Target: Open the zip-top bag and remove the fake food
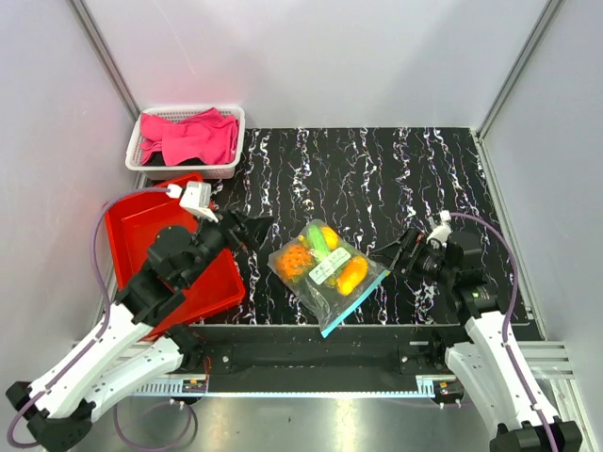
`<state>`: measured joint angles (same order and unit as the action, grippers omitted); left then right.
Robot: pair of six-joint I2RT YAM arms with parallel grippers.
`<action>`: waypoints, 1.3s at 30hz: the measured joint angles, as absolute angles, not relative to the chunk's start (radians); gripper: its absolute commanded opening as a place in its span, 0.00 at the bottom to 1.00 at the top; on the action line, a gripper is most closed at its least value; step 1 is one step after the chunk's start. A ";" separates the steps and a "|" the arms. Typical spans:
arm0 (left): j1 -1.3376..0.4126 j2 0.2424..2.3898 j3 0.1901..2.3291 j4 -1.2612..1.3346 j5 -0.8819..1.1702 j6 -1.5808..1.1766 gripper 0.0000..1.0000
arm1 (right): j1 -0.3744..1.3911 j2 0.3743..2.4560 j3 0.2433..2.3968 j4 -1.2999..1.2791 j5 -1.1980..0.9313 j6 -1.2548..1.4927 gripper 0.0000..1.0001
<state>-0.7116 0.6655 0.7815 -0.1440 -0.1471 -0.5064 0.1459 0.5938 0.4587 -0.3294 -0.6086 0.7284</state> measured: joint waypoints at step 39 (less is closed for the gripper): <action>-1.581 1.812 1.290 -0.350 -0.686 -0.056 0.83 | 0.120 0.857 1.009 -0.963 -0.046 0.629 1.00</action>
<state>-1.5810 1.8122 1.2903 -0.3496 -0.6865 -0.0563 0.1204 0.8566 1.0092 -0.9627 -0.0456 0.6292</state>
